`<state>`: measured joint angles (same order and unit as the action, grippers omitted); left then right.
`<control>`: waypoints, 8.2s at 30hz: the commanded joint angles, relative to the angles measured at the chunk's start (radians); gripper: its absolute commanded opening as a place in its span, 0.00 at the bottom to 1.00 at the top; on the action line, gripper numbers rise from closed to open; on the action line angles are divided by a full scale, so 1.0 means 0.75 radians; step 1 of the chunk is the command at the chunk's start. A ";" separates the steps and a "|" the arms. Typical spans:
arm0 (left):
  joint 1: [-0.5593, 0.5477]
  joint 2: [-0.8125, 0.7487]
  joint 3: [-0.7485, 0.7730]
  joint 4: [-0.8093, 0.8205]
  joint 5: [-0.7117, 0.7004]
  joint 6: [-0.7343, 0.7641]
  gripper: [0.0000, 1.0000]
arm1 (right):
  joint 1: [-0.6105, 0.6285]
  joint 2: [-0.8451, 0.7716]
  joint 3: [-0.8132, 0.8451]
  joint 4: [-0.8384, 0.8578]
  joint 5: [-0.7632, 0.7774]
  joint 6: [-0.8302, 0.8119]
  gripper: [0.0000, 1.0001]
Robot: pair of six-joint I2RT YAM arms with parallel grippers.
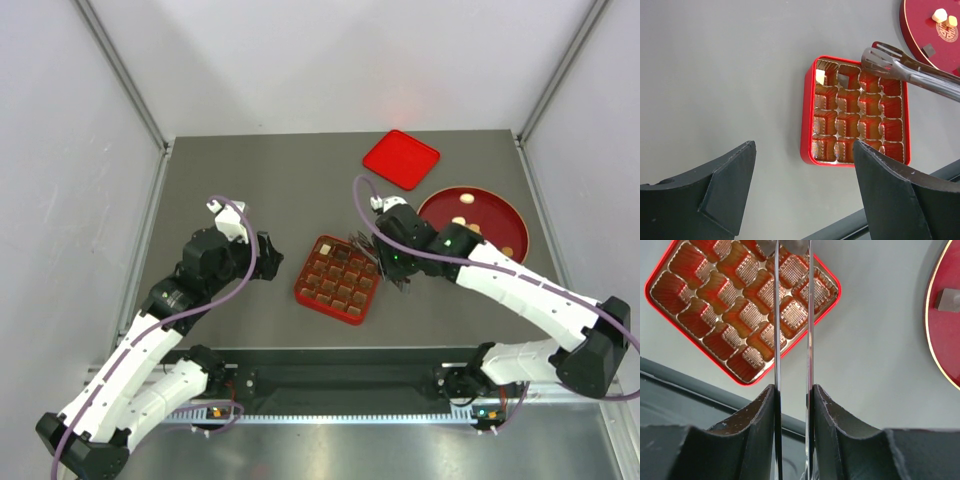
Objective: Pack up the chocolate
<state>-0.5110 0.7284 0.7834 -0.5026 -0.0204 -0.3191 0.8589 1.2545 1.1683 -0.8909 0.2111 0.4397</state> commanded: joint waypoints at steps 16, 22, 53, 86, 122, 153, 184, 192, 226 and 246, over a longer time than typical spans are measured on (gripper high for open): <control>-0.004 -0.014 0.007 0.018 -0.003 0.000 0.84 | 0.088 -0.038 0.085 -0.064 0.074 0.056 0.33; -0.004 -0.012 0.007 0.018 -0.001 0.000 0.84 | 0.098 -0.043 0.099 -0.072 0.091 0.064 0.34; -0.004 0.002 0.009 0.028 0.021 -0.002 0.83 | -0.206 -0.132 0.189 -0.318 0.302 -0.019 0.39; -0.004 -0.010 0.007 0.022 0.005 0.004 0.83 | -0.705 -0.147 -0.185 -0.088 -0.030 -0.255 0.41; -0.004 -0.014 0.003 0.022 0.001 -0.002 0.84 | -0.104 -0.053 0.169 -0.233 -0.024 -0.063 0.24; -0.002 -0.018 0.001 0.024 0.013 -0.008 0.83 | 0.008 -0.110 0.179 -0.322 0.076 0.019 0.40; -0.004 -0.032 0.003 0.022 0.005 -0.004 0.84 | -0.812 0.015 -0.032 -0.021 0.089 -0.251 0.46; -0.004 -0.024 0.003 0.022 -0.001 -0.002 0.84 | -0.900 0.064 -0.095 0.073 0.048 -0.257 0.46; -0.004 -0.014 0.007 0.022 -0.018 0.004 0.83 | -0.810 -0.044 0.040 0.006 -0.034 -0.263 0.26; -0.002 -0.057 0.005 0.016 -0.069 -0.002 0.83 | 0.184 0.233 0.256 0.073 0.011 0.033 0.26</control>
<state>-0.5110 0.7006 0.7834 -0.5022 -0.0513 -0.3195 0.9680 1.4132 1.2987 -0.8806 0.2104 0.4236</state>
